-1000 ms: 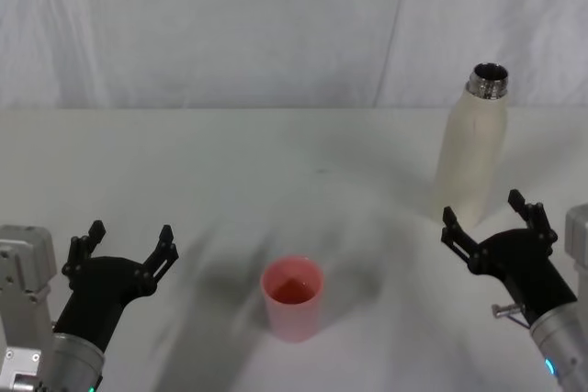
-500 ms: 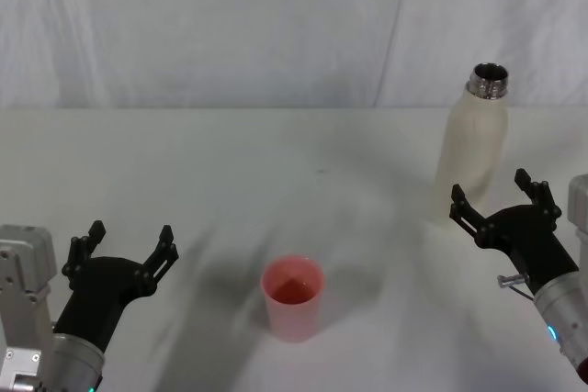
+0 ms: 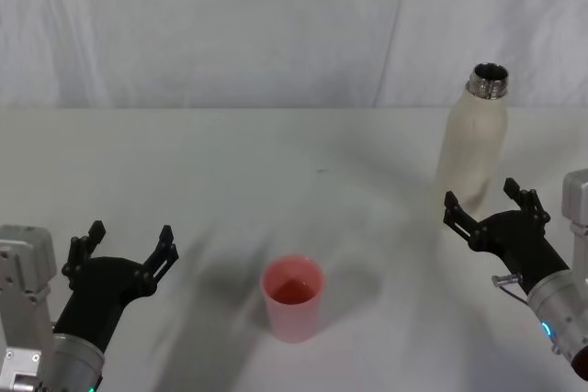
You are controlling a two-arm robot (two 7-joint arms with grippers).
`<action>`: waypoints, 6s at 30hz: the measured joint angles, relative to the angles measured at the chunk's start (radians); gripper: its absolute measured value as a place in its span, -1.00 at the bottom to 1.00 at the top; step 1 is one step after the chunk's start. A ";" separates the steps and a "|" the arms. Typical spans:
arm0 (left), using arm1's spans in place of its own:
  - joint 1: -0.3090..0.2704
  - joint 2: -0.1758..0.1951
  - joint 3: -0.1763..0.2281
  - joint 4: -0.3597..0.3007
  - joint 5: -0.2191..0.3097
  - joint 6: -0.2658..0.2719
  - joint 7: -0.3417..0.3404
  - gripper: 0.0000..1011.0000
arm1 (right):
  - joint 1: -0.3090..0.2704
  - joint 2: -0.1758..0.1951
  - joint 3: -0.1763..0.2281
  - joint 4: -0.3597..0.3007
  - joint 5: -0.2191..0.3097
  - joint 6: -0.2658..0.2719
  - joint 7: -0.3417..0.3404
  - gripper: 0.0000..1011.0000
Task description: Grasp the thermos with one hand and pour water into the cup lid.
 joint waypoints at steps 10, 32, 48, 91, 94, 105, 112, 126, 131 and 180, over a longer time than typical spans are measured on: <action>0.000 0.000 0.000 0.000 0.000 0.000 0.000 0.98 | 0.020 -0.002 -0.002 0.034 0.023 0.011 0.005 0.98; 0.000 0.000 0.000 0.000 0.000 0.000 0.000 0.98 | 0.116 0.003 -0.018 0.131 0.042 0.012 0.019 0.98; 0.000 0.000 0.000 0.000 0.000 0.000 0.000 0.98 | 0.163 -0.002 -0.024 0.187 0.052 -0.001 0.024 0.98; 0.000 0.000 0.000 0.000 0.000 0.000 0.000 0.98 | 0.252 -0.022 -0.038 0.332 0.039 -0.027 0.023 0.98; 0.000 0.000 0.000 0.000 0.000 0.000 0.000 0.98 | 0.259 -0.025 -0.037 0.342 0.040 -0.030 0.024 0.98; 0.000 0.000 0.000 0.000 0.000 0.000 0.000 0.98 | 0.282 -0.034 -0.032 0.373 0.044 -0.042 0.025 0.98; 0.000 0.000 0.000 0.000 0.000 0.000 0.000 0.98 | 0.280 -0.033 -0.032 0.371 0.045 -0.041 0.025 0.98; 0.000 0.000 0.000 0.000 0.000 0.000 0.000 0.98 | 0.278 -0.032 -0.032 0.368 0.045 -0.040 0.024 0.90; 0.000 0.000 0.000 0.000 0.000 0.000 0.000 0.98 | 0.278 -0.031 -0.032 0.367 0.045 -0.039 0.024 0.90; 0.000 0.000 0.000 0.000 0.000 0.000 0.000 0.98 | 0.232 0.046 -0.053 0.198 0.006 -0.017 0.062 0.90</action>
